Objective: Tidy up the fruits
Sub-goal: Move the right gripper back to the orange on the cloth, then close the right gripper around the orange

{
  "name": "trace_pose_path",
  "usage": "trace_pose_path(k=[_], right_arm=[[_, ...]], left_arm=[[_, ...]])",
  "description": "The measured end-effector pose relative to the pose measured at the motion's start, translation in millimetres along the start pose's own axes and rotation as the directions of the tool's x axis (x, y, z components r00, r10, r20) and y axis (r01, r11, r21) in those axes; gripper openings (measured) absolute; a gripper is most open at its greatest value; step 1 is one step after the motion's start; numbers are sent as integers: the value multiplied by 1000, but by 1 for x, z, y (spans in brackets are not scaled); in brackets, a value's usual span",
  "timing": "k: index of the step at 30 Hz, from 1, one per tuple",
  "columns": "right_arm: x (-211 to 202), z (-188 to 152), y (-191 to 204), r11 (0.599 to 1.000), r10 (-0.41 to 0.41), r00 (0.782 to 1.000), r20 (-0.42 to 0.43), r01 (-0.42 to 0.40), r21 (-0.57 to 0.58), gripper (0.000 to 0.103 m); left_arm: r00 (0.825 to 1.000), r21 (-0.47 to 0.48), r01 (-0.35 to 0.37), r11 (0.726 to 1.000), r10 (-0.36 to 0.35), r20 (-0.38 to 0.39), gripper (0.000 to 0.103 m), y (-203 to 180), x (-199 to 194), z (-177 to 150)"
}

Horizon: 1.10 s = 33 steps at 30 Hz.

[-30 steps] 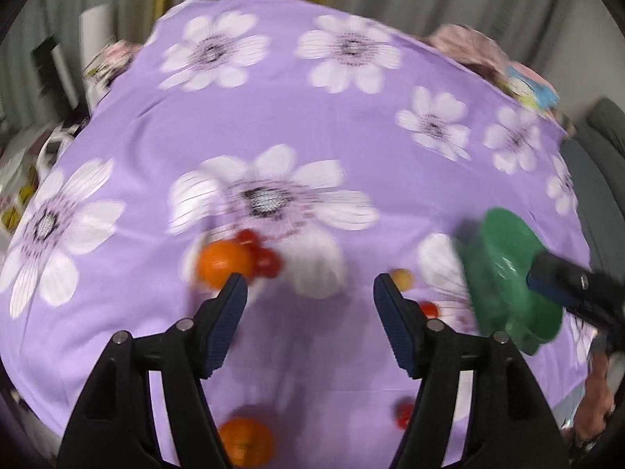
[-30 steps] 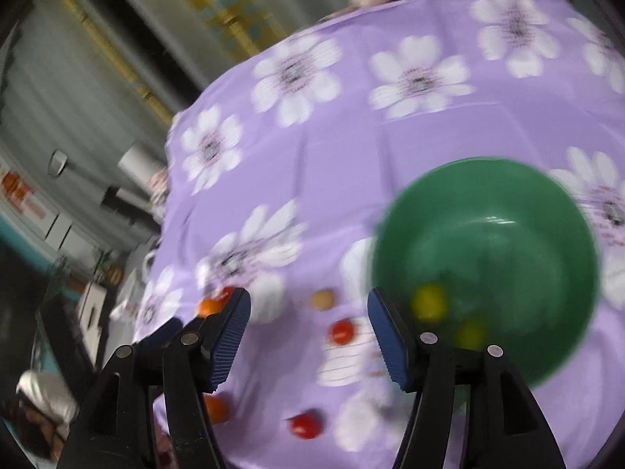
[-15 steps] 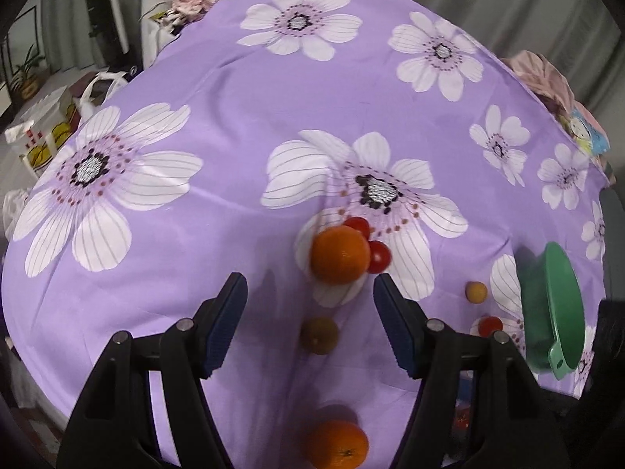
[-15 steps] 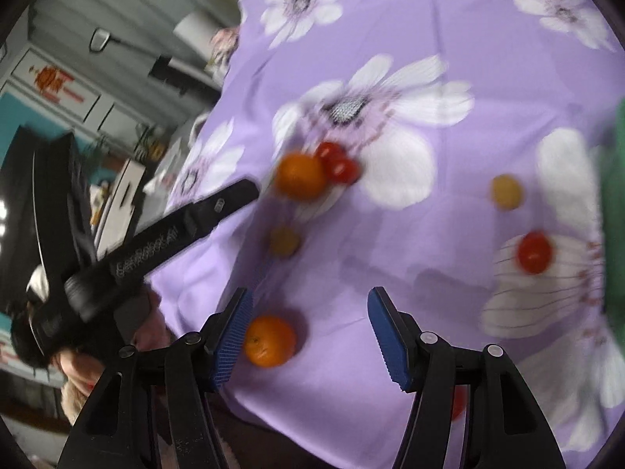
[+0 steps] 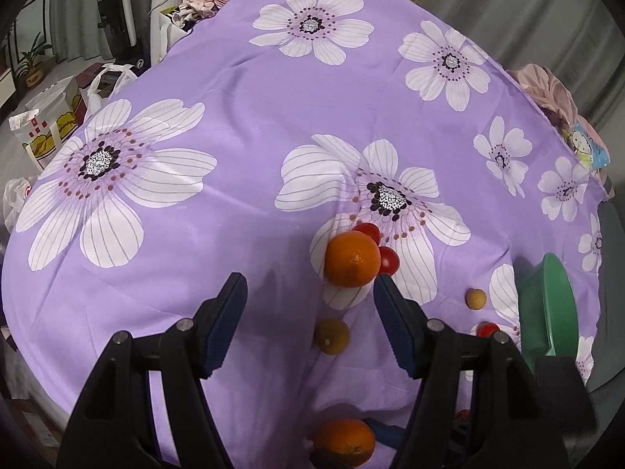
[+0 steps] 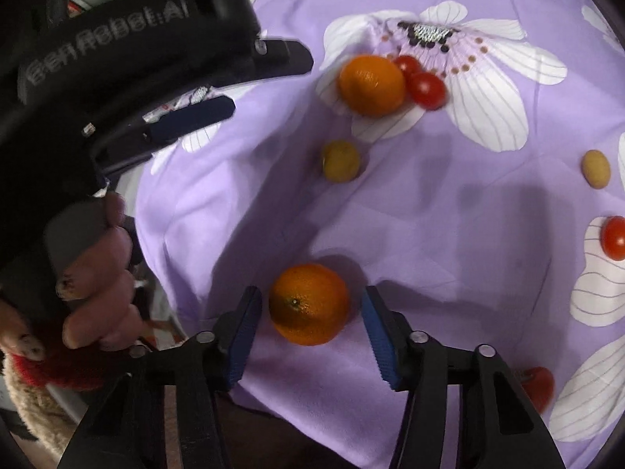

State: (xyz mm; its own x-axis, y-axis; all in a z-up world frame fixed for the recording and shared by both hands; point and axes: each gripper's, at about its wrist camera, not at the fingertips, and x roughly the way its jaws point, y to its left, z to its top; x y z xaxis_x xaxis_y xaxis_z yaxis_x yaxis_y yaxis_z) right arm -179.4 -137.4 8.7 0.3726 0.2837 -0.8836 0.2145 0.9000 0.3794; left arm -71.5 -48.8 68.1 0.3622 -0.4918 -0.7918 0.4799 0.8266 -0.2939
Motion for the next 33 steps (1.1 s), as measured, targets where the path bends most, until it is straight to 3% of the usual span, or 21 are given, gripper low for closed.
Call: trace_pose_path(k=[3, 9, 14, 17, 27, 33], right_arm=[[0, -2, 4, 1000, -17, 1000, 20, 17, -16, 44], [-19, 12, -22, 997, -50, 995, 85, 44, 70, 44], [-44, 18, -57, 969, -198, 965, 173, 166, 186, 44], [-44, 20, -72, 953, -233, 957, 175, 188, 238, 44], [-41, 23, -86, 941, -223, 964, 147, 173, 291, 44], [-71, 18, -91, 942, -202, 950, 236, 123, 312, 46]], left_arm=[[1000, 1, 5, 1000, -5, 0, 67, 0, -1, 0], [1000, 20, 22, 1000, -22, 4, 67, -7, -2, -2], [999, 63, 41, 997, -41, -2, 66, -23, 1, -7], [999, 83, 53, 995, -53, -2, 66, -33, 3, -11], [999, 154, 45, 987, -41, -29, 66, -53, 12, -21], [998, 170, 59, 984, -53, -36, 66, -58, 10, -23]])
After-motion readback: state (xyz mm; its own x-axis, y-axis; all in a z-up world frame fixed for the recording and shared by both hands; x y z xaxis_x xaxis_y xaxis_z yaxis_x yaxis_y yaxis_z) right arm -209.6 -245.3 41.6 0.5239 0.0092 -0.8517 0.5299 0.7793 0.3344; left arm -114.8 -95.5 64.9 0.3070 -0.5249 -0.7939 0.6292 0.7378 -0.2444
